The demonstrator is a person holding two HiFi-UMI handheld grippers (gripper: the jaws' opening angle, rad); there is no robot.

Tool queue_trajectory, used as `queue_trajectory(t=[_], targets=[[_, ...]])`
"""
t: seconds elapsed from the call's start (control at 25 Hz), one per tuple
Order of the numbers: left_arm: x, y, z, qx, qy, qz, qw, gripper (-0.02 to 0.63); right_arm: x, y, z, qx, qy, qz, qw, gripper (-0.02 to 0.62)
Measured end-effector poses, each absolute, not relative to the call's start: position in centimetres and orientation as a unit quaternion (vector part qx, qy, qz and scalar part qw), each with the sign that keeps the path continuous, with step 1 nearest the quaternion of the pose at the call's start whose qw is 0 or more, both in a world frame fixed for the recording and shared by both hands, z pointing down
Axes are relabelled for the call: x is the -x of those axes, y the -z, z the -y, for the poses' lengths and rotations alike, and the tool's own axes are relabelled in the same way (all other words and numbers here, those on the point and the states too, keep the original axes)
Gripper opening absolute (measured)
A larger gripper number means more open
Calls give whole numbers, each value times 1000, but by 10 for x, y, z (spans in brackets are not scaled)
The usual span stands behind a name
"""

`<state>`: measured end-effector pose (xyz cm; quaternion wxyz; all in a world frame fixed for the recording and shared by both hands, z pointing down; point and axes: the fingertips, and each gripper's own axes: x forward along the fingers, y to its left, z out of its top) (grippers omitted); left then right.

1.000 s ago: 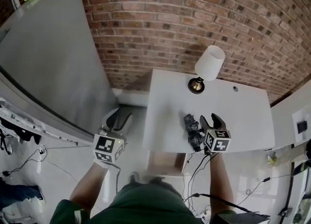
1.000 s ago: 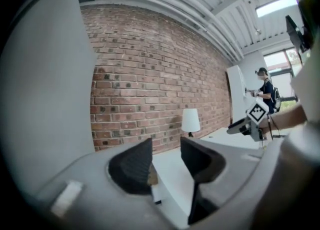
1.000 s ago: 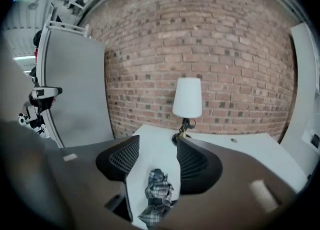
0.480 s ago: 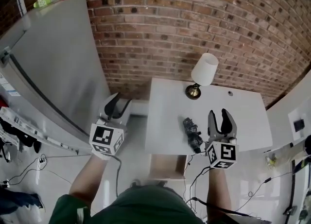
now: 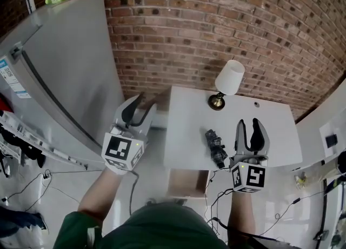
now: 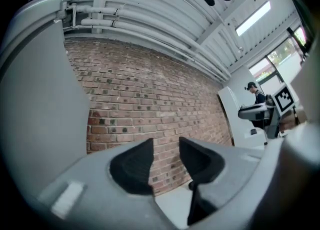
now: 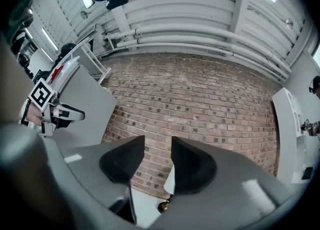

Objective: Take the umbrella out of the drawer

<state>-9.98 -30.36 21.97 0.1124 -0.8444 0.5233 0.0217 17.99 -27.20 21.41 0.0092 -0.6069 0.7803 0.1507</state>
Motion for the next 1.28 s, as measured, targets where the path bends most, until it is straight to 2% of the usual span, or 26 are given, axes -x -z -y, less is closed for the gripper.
queue_trajectory(t=[0.68, 1.28], targets=[[104, -219, 304, 845, -27, -523, 109, 155, -163, -207, 268, 588, -168, -791, 16, 163], [100, -223, 309, 844, -23, -526, 106, 149, -167, -209, 272, 585, -174, -792, 7, 126]])
